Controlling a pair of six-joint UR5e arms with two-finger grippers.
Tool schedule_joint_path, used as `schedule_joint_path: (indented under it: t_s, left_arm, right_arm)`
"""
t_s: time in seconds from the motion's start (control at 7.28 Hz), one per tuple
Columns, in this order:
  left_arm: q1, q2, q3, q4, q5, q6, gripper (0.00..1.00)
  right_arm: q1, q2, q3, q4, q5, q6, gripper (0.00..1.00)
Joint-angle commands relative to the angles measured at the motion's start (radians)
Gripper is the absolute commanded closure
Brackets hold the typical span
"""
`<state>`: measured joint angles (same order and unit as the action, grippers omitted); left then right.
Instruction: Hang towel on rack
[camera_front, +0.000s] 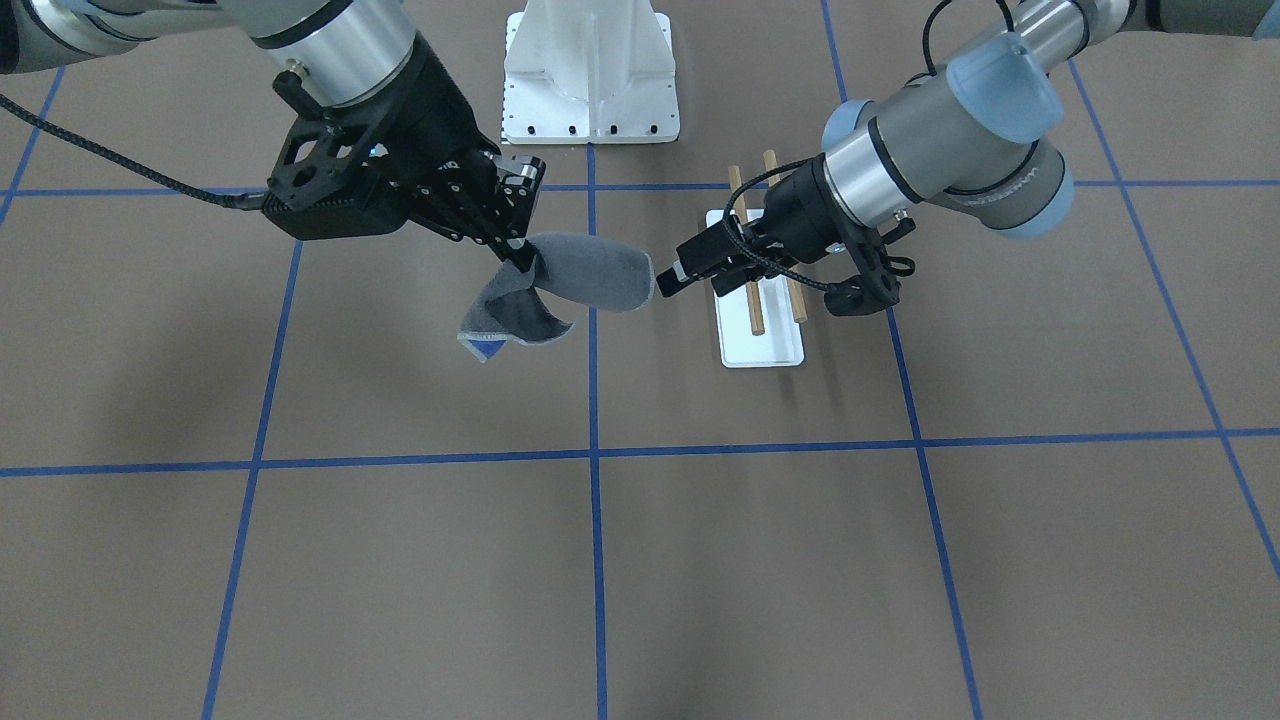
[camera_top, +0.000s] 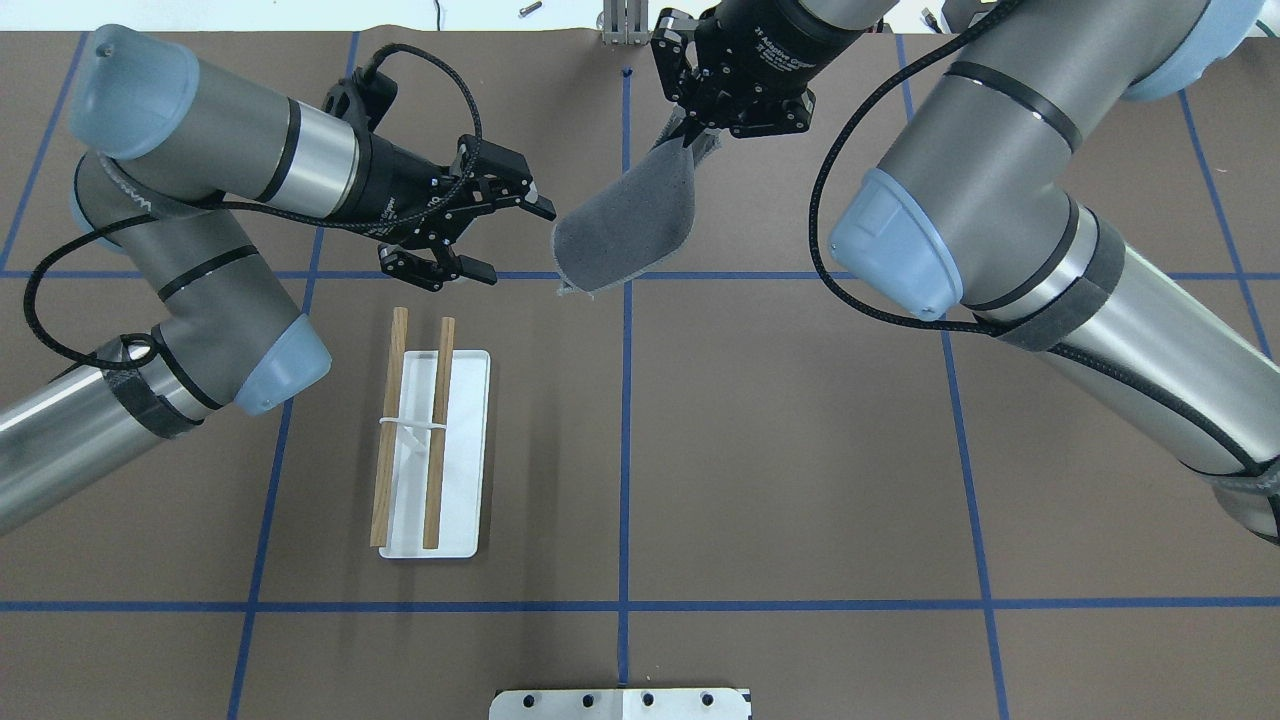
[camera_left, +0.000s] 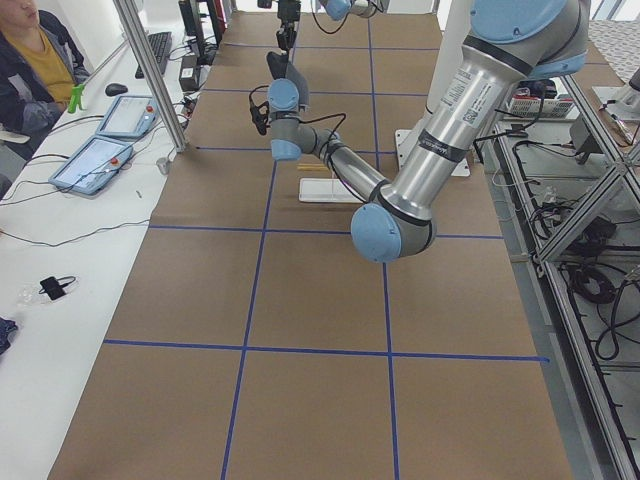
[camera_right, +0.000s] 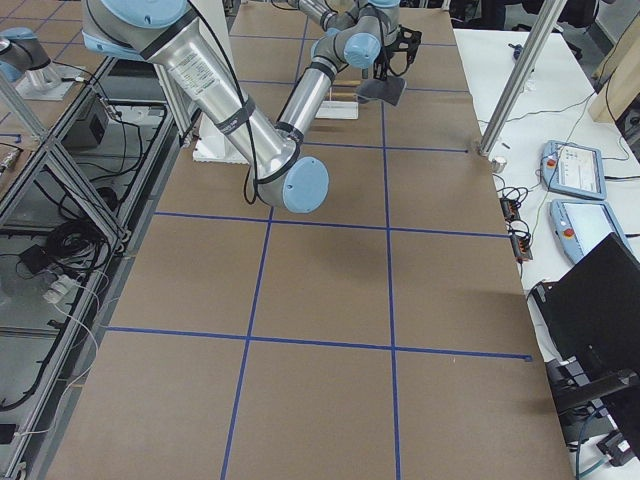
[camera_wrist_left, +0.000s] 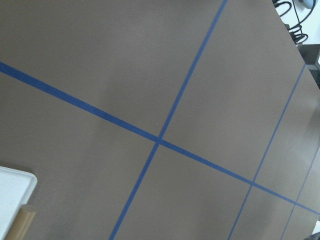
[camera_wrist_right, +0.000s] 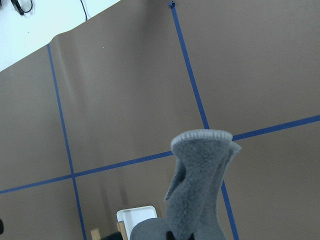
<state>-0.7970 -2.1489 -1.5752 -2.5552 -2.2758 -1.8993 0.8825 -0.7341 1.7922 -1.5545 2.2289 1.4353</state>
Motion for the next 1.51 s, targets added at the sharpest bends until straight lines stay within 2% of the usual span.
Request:
schedule_joint_path:
  t_s: [0.0,0.27,0.41,0.69,0.82,0.96,1.37]
  left_arm:
    - [0.013,-0.002,0.0,-0.057,0.004,-0.001,0.03]
    - [0.013,-0.003,-0.002,-0.089,0.004,-0.003,0.08]
    - [0.013,-0.005,-0.003,-0.099,0.004,-0.004,0.17]
    - [0.013,-0.002,0.007,-0.17,0.013,-0.003,0.16]
    - [0.012,0.004,0.011,-0.227,0.06,-0.004,0.16]
    - [0.01,0.026,0.02,-0.293,0.068,-0.004,0.16]
    - [0.01,0.031,0.087,-0.502,0.156,-0.053,0.16]
  right_arm:
    - [-0.002,0.012,-0.008,0.005,0.0,0.005,1.0]
    - [-0.002,0.01,-0.022,0.057,0.0,0.042,1.0]
    - [-0.002,0.01,-0.045,0.11,0.0,0.081,1.0]
    - [-0.002,0.01,-0.054,0.165,0.002,0.122,1.0]
    - [-0.001,0.01,-0.054,0.192,0.003,0.144,1.0]
    - [0.004,0.007,-0.051,0.22,0.005,0.174,1.0]
    - [0.024,0.005,-0.043,0.228,0.035,0.185,1.0]
